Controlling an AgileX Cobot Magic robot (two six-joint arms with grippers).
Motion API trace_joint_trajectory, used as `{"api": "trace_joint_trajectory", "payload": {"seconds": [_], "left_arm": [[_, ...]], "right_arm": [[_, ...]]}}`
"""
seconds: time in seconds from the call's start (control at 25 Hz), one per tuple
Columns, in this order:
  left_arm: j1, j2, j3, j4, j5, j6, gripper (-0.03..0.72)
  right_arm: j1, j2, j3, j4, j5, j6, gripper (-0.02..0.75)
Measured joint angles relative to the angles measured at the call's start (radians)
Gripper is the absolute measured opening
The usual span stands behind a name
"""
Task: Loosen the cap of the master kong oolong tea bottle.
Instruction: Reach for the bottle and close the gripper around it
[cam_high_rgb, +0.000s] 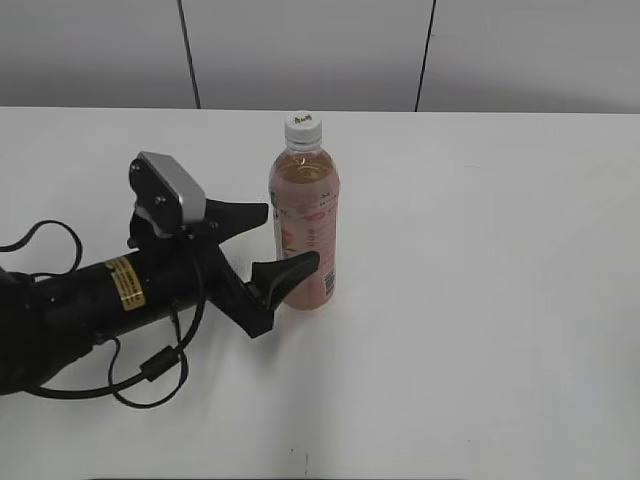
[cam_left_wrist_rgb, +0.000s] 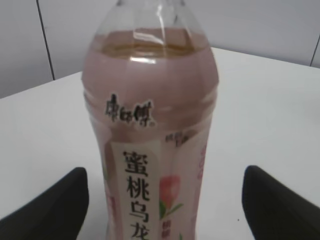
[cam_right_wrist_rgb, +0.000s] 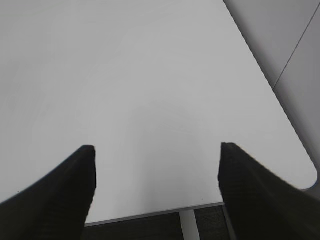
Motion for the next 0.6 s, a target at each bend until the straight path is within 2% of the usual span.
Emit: {"api": "trace_joint_trajectory", "payload": {"seconds": [0.44,0.6], "left_arm": [[0.000,0.031,-0.084,0.003,0.000,-0.021,0.571],[0.000,0.048,-0.119,0.013,-0.002,-0.061,0.571]], "right_arm": [[0.000,0.000,0.000,0.000,0.000,0.000,0.577],[0.000,0.000,0.000,0.000,0.000,0.000,0.577]]}}
